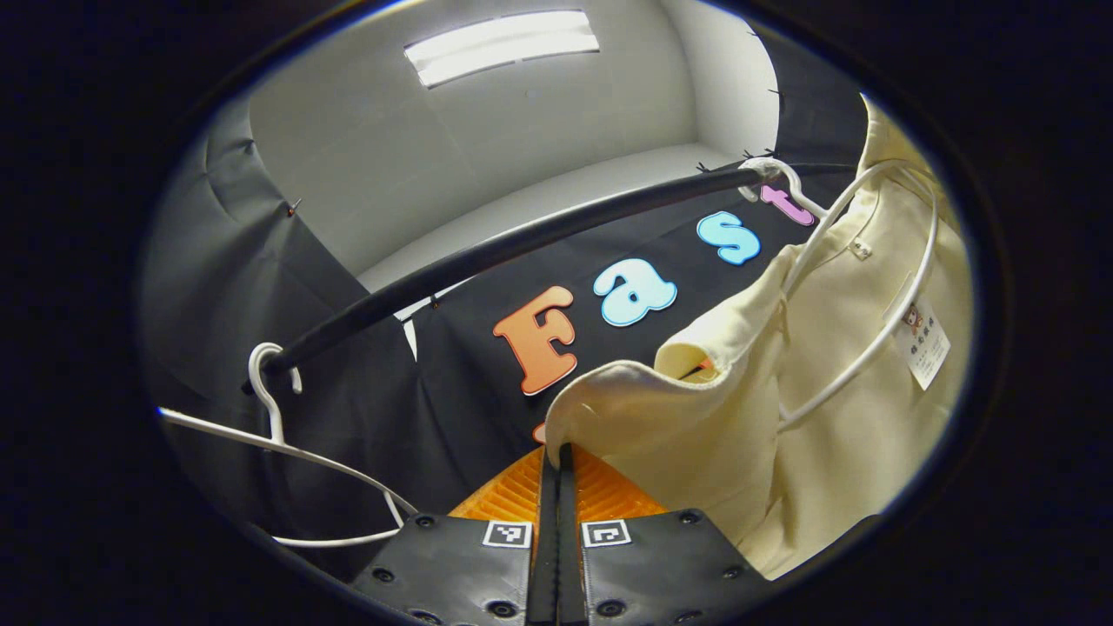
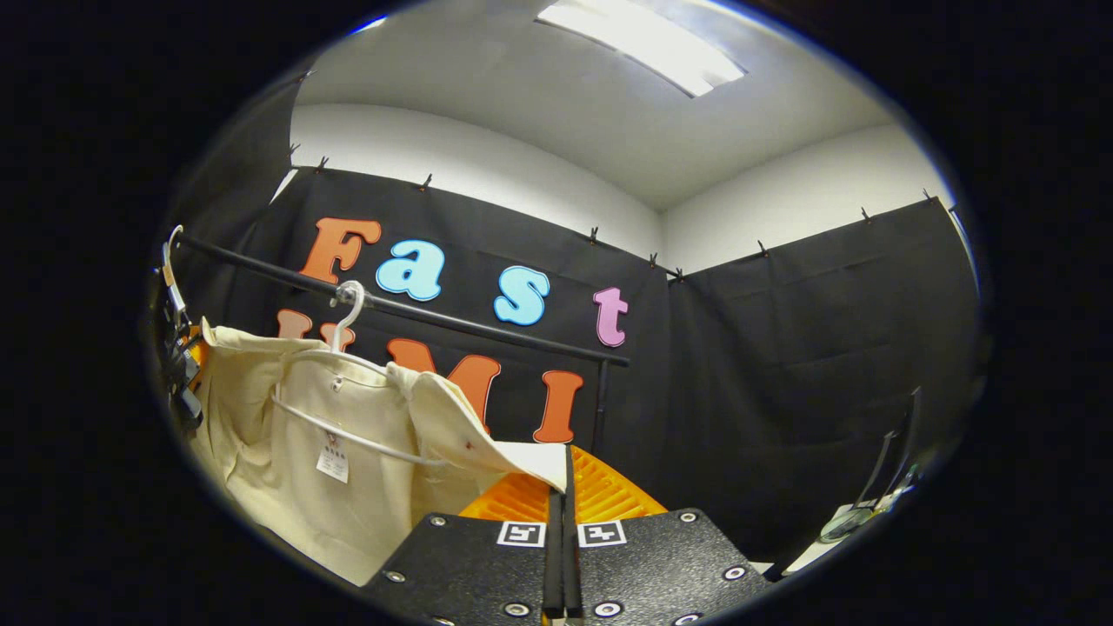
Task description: Grasp the clothes on the hanger with both hands and then place them into the laundry hamper below.
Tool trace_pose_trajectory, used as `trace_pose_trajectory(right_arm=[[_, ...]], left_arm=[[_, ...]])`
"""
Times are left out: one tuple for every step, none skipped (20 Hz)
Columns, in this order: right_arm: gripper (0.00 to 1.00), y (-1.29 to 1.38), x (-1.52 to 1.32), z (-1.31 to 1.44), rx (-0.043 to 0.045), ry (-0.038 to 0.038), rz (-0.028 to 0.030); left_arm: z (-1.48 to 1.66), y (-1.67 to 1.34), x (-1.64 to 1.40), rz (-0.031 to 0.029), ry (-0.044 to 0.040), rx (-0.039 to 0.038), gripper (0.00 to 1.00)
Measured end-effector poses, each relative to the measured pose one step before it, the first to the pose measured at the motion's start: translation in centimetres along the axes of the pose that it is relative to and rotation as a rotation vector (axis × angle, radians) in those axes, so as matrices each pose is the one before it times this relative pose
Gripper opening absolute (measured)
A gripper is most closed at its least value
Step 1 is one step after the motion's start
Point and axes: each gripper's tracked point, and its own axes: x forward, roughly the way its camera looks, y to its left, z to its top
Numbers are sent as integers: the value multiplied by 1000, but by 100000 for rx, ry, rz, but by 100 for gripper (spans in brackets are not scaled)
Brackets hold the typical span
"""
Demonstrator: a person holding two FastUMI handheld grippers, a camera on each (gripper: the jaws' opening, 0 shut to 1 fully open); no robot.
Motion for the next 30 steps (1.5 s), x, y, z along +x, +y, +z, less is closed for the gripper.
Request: trace_pose_trajectory(right_arm=[[0,-286,263,127,1460,4,-220],[0,-367,157,150,1697,6,-71],[0,-115,166,114,831,-57,60],[0,-194,39,-7,41,-132,-85],[0,-263,-66,224,-823,-460,-424],[0,-265,122,286,-1362,-591,-481],[0,-212,56,122,-1110,-63,-484],[0,-166,322,241,-523,-103,-91],[0,20,309,94,75,67,518],[0,3,395,15,421,18,179],[0,-134,343,-103,351,228,-78],[0,-131,508,-114,308,297,-276],[0,-119,322,-211,342,216,-164],[0,-251,499,-208,244,302,-402],[0,-358,479,-47,305,98,-511],[0,-382,428,-35,621,234,-492],[0,-221,294,-117,788,134,-135],[0,-339,669,-36,630,153,-263],[0,-201,588,-137,286,361,-243],[0,-298,686,-217,-101,324,-160],[0,-195,523,-182,-154,314,-242],[0,6,594,-247,-12,385,212],[0,89,361,-544,-116,998,394],[0,231,301,-717,290,1417,824],[0,338,212,-923,956,1669,717],[0,364,383,-773,1164,1430,974],[0,279,173,-882,1068,1043,465],[0,219,292,-898,688,1238,453],[0,310,110,-816,398,1135,578],[0,287,135,-591,54,941,665]], left_arm=[[-380,-253,406,-403,872,257,7],[-346,-406,425,-646,640,-47,7],[-330,-528,172,-1165,888,-189,7],[-186,-585,131,-1052,234,-1089,7],[-149,-348,170,-791,-87,-1316,7],[-28,-95,178,-368,198,-1075,7],[-158,-39,180,-131,640,-1494,7],[-88,43,186,52,790,-2113,7],[-30,-13,218,70,593,-1966,7],[-46,197,298,109,695,-1054,7],[-24,134,344,340,384,-116,6],[43,25,302,423,239,138,7],[-2,34,285,343,87,234,7],[17,-34,239,219,32,47,7],[-8,-12,326,68,-96,133,6],[-20,120,286,537,78,398,7],[-101,43,405,554,252,-114,7],[-309,11,411,360,866,-346,6],[-552,62,572,197,1512,-457,7],[-581,-97,662,36,1333,-486,7],[-517,-111,492,-51,1176,-469,6],[-358,-150,150,-195,887,-301,7],[-370,-171,63,-97,737,99,7],[-402,-321,5,-559,677,315,7],[-497,-318,74,-294,812,598,7],[-570,-46,57,-95,950,591,7],[-568,-158,54,-237,1023,120,7],[-462,-106,-18,-248,1155,-101,7],[-488,-24,71,-163,1106,-192,7],[-526,30,23,-122,1021,116,7]])
